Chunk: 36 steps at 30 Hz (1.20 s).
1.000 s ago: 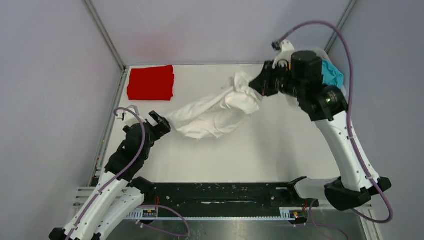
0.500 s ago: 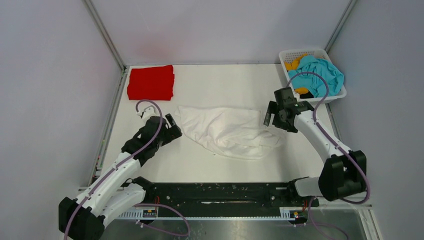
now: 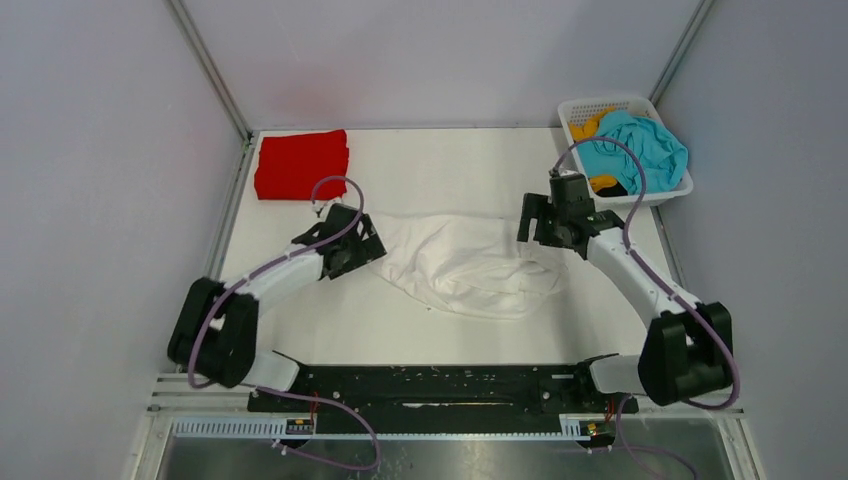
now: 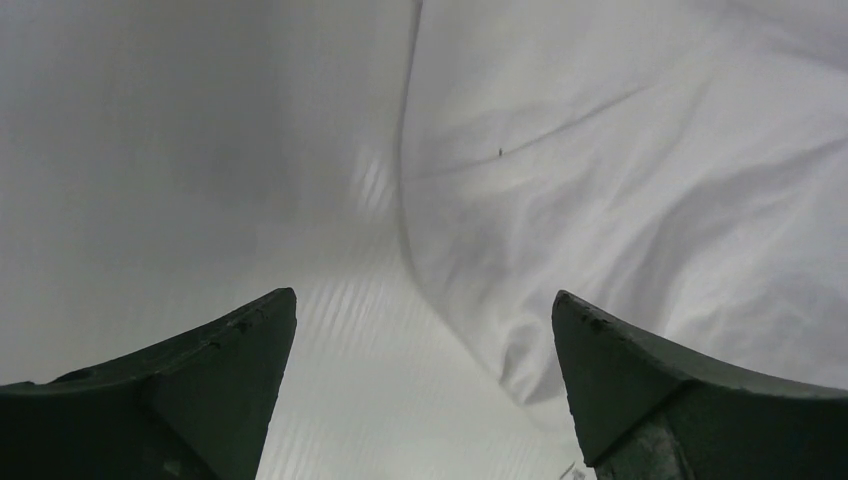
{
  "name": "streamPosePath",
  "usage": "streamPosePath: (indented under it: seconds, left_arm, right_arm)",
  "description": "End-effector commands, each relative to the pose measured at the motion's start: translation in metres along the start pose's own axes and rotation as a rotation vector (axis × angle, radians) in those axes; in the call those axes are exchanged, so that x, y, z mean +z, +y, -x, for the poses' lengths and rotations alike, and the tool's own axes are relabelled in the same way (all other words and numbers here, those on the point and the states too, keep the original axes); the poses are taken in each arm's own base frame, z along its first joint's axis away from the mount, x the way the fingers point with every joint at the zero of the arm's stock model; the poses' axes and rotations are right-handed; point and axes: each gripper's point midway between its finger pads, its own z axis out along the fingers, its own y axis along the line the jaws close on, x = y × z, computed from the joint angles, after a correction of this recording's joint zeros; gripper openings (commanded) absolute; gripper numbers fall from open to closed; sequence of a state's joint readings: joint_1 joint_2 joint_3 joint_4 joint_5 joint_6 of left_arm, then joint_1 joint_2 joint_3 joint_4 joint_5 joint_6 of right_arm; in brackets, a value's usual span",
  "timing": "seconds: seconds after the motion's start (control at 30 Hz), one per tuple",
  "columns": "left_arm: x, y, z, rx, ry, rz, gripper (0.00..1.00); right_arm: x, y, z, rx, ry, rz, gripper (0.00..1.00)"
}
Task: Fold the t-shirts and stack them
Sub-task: Move the tshirt to the center of the board, then flatten out the tshirt
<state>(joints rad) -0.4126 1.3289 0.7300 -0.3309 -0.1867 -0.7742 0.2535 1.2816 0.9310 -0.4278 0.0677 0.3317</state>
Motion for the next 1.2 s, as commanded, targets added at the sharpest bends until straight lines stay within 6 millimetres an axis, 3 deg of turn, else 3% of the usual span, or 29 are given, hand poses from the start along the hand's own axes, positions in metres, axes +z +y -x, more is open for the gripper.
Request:
streamPosePath:
  seconds: [0.0, 0.17, 0.3, 0.43, 0.5, 0.53, 0.63, 0.7, 0.73, 0.93, 1.17]
  left_arm:
    - [0.029, -0.040, 0.027, -0.025, 0.019, -0.088, 0.99]
    - [0.062, -0.053, 0.022, -0.005, 0.097, -0.078, 0.89]
    - [0.082, -0.052, 0.012, -0.001, 0.148, -0.055, 0.73]
    - [0.094, -0.061, 0.001, -0.003, 0.191, -0.097, 0.45]
    - [0.098, -0.067, -0.004, 0.004, 0.213, -0.121, 0.22]
    - [0.100, -0.070, -0.006, 0.009, 0.222, -0.134, 0.04]
    - [0.098, -0.081, -0.004, 0.029, 0.208, -0.193, 0.00]
    - [0.085, -0.085, 0.009, 0.044, 0.155, -0.222, 0.00]
    - [0.077, -0.087, 0.016, 0.054, 0.123, -0.230, 0.00]
    - [-0.002, -0.103, 0.078, 0.128, -0.167, -0.299, 0.00]
    - [-0.109, -0.101, 0.113, 0.128, -0.423, -0.427, 0.00]
  right_arm:
    - [0.023, 0.022, 0.034, -0.143, -0.012, 0.072, 0.87]
    - [0.062, 0.017, 0.027, -0.206, 0.142, 0.007, 0.77]
    - [0.083, -0.001, 0.014, -0.211, 0.261, -0.107, 0.73]
    - [0.092, -0.016, 0.004, -0.195, 0.321, -0.204, 0.68]
    - [0.094, -0.023, -0.001, -0.192, 0.344, -0.247, 0.64]
    - [0.095, -0.025, -0.003, -0.187, 0.350, -0.260, 0.58]
    - [0.093, -0.031, -0.004, -0.179, 0.344, -0.298, 0.27]
    - [0.086, -0.034, 0.002, -0.168, 0.313, -0.317, 0.09]
    - [0.079, -0.035, 0.006, -0.163, 0.290, -0.324, 0.06]
    - [0.010, -0.028, 0.038, -0.106, 0.069, -0.258, 0.02]
    - [-0.088, 0.005, 0.044, -0.057, -0.202, 0.050, 0.01]
